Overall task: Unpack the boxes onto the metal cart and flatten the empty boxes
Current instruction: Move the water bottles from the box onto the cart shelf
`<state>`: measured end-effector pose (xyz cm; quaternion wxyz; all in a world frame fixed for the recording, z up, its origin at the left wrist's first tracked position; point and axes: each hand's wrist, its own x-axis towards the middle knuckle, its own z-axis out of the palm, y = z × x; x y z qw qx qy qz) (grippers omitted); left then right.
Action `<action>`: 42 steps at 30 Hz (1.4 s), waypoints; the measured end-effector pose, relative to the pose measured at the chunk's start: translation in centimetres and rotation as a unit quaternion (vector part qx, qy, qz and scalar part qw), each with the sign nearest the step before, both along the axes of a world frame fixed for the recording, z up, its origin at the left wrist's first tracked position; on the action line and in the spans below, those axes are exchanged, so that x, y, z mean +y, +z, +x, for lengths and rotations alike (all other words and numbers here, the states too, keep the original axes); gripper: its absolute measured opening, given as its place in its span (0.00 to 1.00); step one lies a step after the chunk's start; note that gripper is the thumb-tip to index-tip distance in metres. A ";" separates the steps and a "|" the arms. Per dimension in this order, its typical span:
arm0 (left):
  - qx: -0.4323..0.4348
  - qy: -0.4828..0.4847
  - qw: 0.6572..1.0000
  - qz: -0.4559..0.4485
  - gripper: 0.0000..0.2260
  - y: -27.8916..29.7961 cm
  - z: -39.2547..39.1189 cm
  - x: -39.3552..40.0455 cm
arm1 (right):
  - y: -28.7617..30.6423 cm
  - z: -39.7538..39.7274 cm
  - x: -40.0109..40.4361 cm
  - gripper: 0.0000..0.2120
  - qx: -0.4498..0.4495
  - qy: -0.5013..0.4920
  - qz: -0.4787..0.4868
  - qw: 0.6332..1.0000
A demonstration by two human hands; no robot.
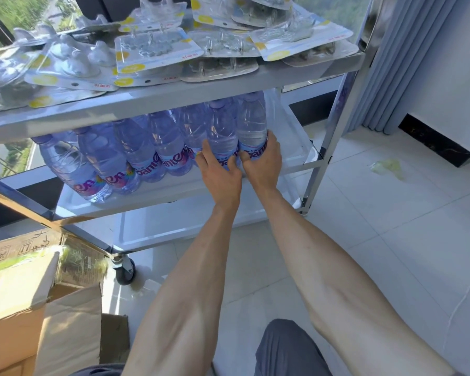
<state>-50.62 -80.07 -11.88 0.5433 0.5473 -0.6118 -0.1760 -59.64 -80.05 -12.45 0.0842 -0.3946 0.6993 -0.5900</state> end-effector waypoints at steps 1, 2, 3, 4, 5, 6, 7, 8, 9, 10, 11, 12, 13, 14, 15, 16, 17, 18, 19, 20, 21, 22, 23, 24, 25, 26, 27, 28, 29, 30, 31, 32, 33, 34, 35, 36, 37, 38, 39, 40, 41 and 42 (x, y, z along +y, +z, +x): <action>0.000 -0.005 1.000 -0.005 0.30 -0.1 0.0 -0.1 | -0.2 -0.1 0.0 0.32 0.008 0.005 -0.001 1.000; 0.001 -0.006 1.000 -0.008 0.29 -0.2 0.0 -0.2 | -0.5 -0.2 0.1 0.31 0.018 0.008 -0.003 1.000; 0.002 -0.005 1.000 -0.007 0.29 -0.1 -0.2 -0.3 | -0.7 -0.3 0.1 0.30 0.029 0.008 -0.004 1.000; -0.001 -0.002 1.000 -0.001 0.29 -0.2 -0.2 -0.3 | -1.0 -0.4 0.1 0.30 0.038 0.008 -0.002 0.999; -0.002 0.000 1.000 0.006 0.29 -0.2 -0.3 -0.4 | -1.1 -0.5 0.0 0.30 0.041 0.005 -0.002 0.999; -0.002 0.001 1.000 0.013 0.29 -0.2 -0.5 -0.4 | -1.1 -0.5 0.1 0.30 0.036 0.000 -0.001 0.999; -0.001 0.002 1.000 0.018 0.30 -0.2 -0.6 -0.5 | -1.0 -0.3 0.1 0.30 0.031 -0.006 -0.001 1.000; 0.002 0.001 1.000 0.024 0.30 -0.2 -0.7 -0.6 | -1.0 -0.2 0.1 0.31 0.026 -0.011 0.000 1.000; 0.005 0.001 1.000 0.029 0.31 -0.3 -0.8 -0.6 | -1.0 -0.1 0.2 0.31 0.022 -0.015 0.000 1.000; 0.008 0.003 0.999 0.032 0.31 -0.3 -0.8 -0.7 | -1.0 0.0 0.2 0.31 0.018 -0.018 0.000 1.000; 0.011 0.006 0.999 0.035 0.32 -0.2 -0.9 -0.6 | -1.0 0.1 0.2 0.30 0.015 -0.023 0.000 1.000; 0.017 0.009 0.999 0.036 0.32 -0.1 -1.0 -0.7 | -1.0 0.1 0.3 0.30 0.013 -0.028 0.000 1.000; 0.023 0.013 0.999 0.038 0.33 0.0 -1.2 -0.7 | -0.9 0.1 0.3 0.30 0.011 -0.031 -0.001 0.999; 0.029 0.020 0.998 0.044 0.33 0.1 -1.4 -0.8 | -0.9 0.1 0.3 0.30 0.010 -0.032 0.000 0.999; 0.030 0.028 0.998 0.054 0.33 0.2 -1.6 -0.8 | -0.8 0.0 0.2 0.29 0.009 -0.034 -0.001 0.999; 0.026 0.038 0.997 0.065 0.33 0.3 -1.8 -0.8 | -0.9 0.0 0.2 0.29 0.006 -0.033 -0.002 0.999; 0.019 0.047 0.996 0.074 0.32 0.4 -1.9 -0.9 | -1.0 0.0 0.1 0.29 0.002 -0.032 -0.003 0.999; 0.016 0.058 0.994 0.086 0.30 0.6 -1.9 -1.0 | -1.0 0.0 0.1 0.29 -0.002 -0.030 -0.003 1.000; 0.024 0.068 0.992 0.102 0.28 0.8 -1.9 -1.1 | -1.0 0.0 0.1 0.29 -0.004 -0.029 -0.003 1.000; 0.031 0.078 0.989 0.124 0.26 0.9 -1.9 -1.2 | -1.1 -0.1 0.1 0.29 -0.006 -0.027 -0.003 1.000; 0.030 0.088 0.985 0.145 0.25 1.0 -1.9 -1.3 | -1.1 -0.1 0.1 0.29 -0.006 -0.026 -0.003 1.000; 0.021 0.096 0.982 0.160 0.25 1.0 -2.0 -1.4 | -1.0 -0.2 0.1 0.29 -0.005 -0.024 -0.004 1.000; 0.010 0.102 0.980 0.169 0.25 0.8 -2.0 -1.4 | -0.9 -0.2 0.1 0.28 -0.004 -0.022 -0.003 1.000; 0.002 0.106 0.979 0.173 0.25 0.8 -2.1 -1.5 | -0.7 -0.3 0.0 0.28 -0.004 -0.019 0.000 1.000; -0.004 0.109 0.979 0.175 0.24 0.9 -2.1 -1.6 | -0.7 -0.4 -0.1 0.28 -0.003 -0.017 0.005 1.000; -0.011 0.109 0.978 0.178 0.24 0.9 -2.1 -1.7 | -0.7 -0.6 -0.3 0.28 -0.003 -0.016 0.012 1.000; -0.017 0.106 0.977 0.183 0.24 1.0 -2.0 -1.9 | -0.7 -0.8 -0.6 0.29 -0.001 -0.013 0.019 1.000; -0.024 0.104 0.976 0.188 0.24 1.0 -2.0 -2.0 | -0.6 -1.1 -0.8 0.30 0.003 -0.008 0.025 1.000; -0.031 0.103 0.975 0.193 0.23 0.9 -1.9 -2.1 | -0.6 -1.3 -1.1 0.30 0.008 0.000 0.031 0.999; -0.036 0.103 0.974 0.197 0.22 0.8 -1.9 -2.2 | -0.5 -1.5 -1.3 0.31 0.013 0.005 0.039 0.999; -0.041 0.103 0.974 0.200 0.21 0.7 -1.9 -2.2 | -0.4 -1.8 -1.6 0.31 0.016 0.006 0.047 0.999; -0.045 0.103 0.973 0.200 0.21 0.5 -1.9 -2.3 | -0.3 -2.0 -1.9 0.32 0.017 0.007 0.057 0.998; -0.049 0.102 0.973 0.200 0.20 0.4 -1.9 -2.4 | -0.2 -2.2 -2.1 0.34 0.015 0.009 0.067 0.998; -0.053 0.103 0.973 0.200 0.20 0.3 -2.0 -2.4 | -0.1 -2.3 -2.3 0.36 0.011 0.014 0.075 0.997; -0.055 0.104 0.973 0.199 0.20 0.3 -2.0 -2.4 | -0.1 -2.5 -2.6 0.38 0.006 0.023 0.077 0.997; -0.056 0.106 0.973 0.198 0.20 0.2 -2.0 -2.4 | -0.2 -2.6 -2.7 0.39 0.003 0.030 0.074 0.997; -0.058 0.108 0.973 0.196 0.20 0.1 -2.0 -2.5 | -0.3 -2.7 -2.9 0.38 0.002 0.034 0.071 0.997; -0.064 0.109 0.973 0.192 0.20 0.0 -2.0 -2.5 | -0.2 -2.7 -3.0 0.37 0.002 0.037 0.068 0.997; -0.073 0.112 0.973 0.190 0.20 -0.2 -2.1 -2.4 | -0.2 -2.8 -3.2 0.34 0.001 0.041 0.065 0.997; -0.081 0.115 0.972 0.189 0.20 -0.4 -2.3 -2.3 | -0.1 -2.9 -3.3 0.32 0.001 0.046 0.064 0.997; -0.088 0.118 0.971 0.189 0.21 -0.5 -2.4 -2.2 | 0.1 -2.9 -3.4 0.31 0.005 0.054 0.064 0.996; -0.095 0.120 0.970 0.190 0.21 -0.5 -2.5 -2.2 | 0.3 -3.0 -3.6 0.31 0.014 0.064 0.067 0.996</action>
